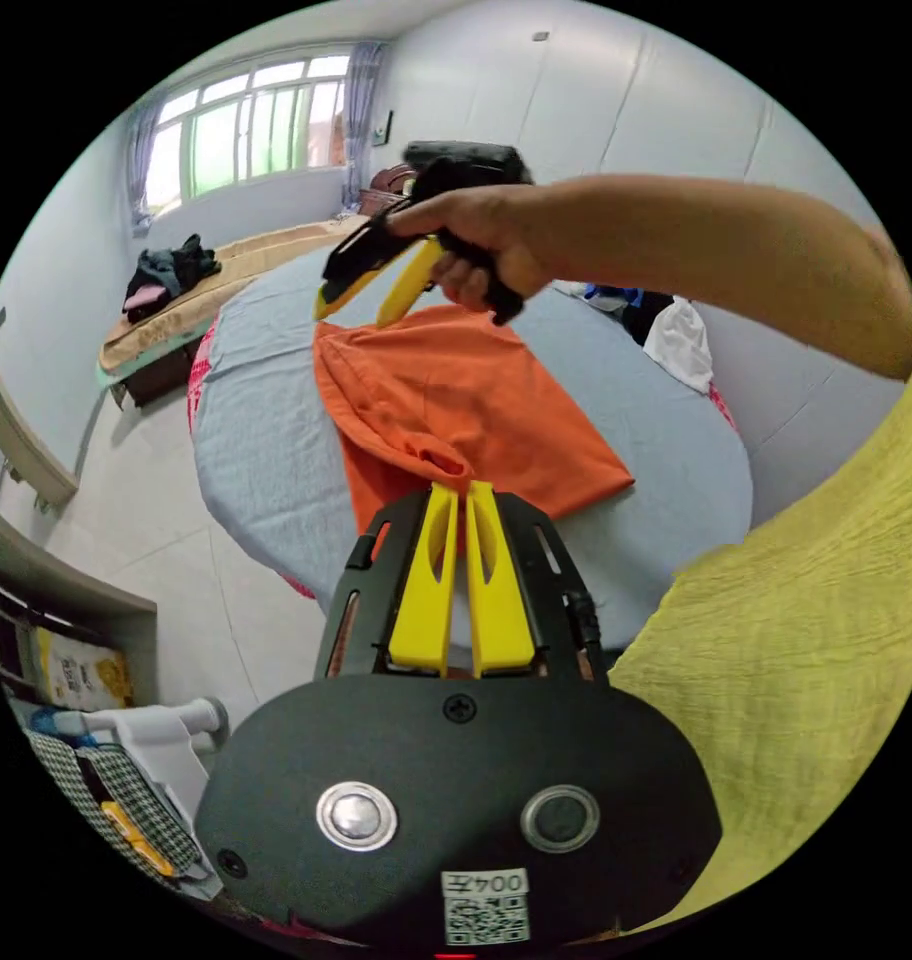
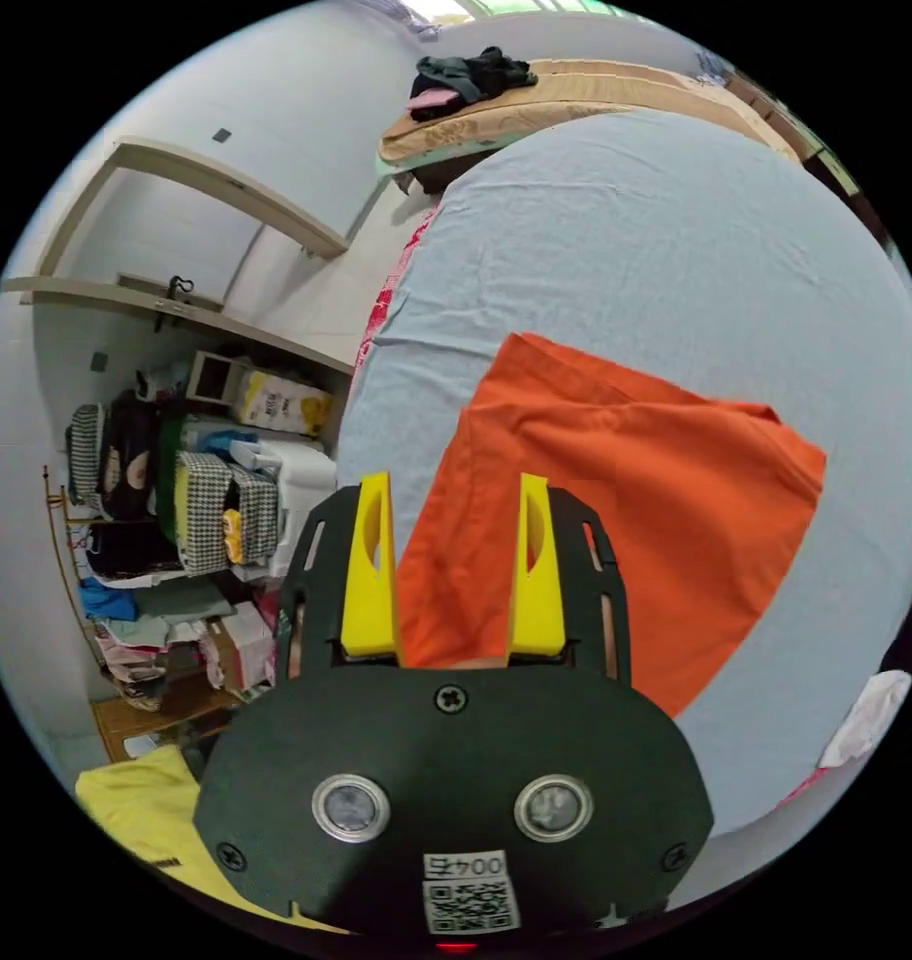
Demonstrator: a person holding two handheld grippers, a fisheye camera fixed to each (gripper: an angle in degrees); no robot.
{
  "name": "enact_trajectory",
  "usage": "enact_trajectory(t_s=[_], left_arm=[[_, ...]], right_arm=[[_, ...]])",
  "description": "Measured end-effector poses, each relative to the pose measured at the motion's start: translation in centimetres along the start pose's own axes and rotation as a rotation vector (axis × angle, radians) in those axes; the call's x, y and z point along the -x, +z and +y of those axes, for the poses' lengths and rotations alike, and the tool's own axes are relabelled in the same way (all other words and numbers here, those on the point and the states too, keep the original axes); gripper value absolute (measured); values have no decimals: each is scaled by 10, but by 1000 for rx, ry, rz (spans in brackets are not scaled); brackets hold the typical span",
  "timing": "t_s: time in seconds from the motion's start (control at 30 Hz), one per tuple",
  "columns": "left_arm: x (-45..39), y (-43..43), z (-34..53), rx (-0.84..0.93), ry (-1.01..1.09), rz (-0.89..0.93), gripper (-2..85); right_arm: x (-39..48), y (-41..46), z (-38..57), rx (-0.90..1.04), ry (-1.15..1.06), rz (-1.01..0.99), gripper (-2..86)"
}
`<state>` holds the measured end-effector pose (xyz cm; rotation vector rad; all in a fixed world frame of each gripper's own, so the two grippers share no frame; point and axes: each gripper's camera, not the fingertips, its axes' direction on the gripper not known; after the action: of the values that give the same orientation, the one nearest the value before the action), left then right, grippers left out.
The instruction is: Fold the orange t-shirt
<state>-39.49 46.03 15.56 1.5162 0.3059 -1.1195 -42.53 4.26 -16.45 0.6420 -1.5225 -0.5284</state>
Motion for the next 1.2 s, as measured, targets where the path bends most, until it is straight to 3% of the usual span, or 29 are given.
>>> enact_trajectory(t_s=[0.27,0.43,0.6,0.67,0.83,0.93,1.03,1.1,1.2], left_arm=[[-9,-3,-5,-45,7,61,16],[-5,-8,-9,-53,34,76,16],[24,-16,-17,-50,4,115,15],[38,-19,-20,-46,-9,130,15],[83,-33,-30,-52,-64,179,12],[132,-42,-29,-77,-190,279,11],[206,-35,-12,-96,-475,430,10],[267,-21,6,-112,-696,580,9],[321,-3,26,-75,-881,657,8]], right_arm=[[53,98,-71,211,-76,353,228],[50,120,-81,261,-85,498,187],[30,99,-81,210,-43,343,94],[12,86,-76,167,9,182,52],[-19,39,-41,-19,151,-19,30],[-14,-4,-3,-213,199,-5,27],[2,-19,16,-319,201,25,28],[13,-10,13,-307,192,47,29],[37,21,-4,-202,127,86,36]])
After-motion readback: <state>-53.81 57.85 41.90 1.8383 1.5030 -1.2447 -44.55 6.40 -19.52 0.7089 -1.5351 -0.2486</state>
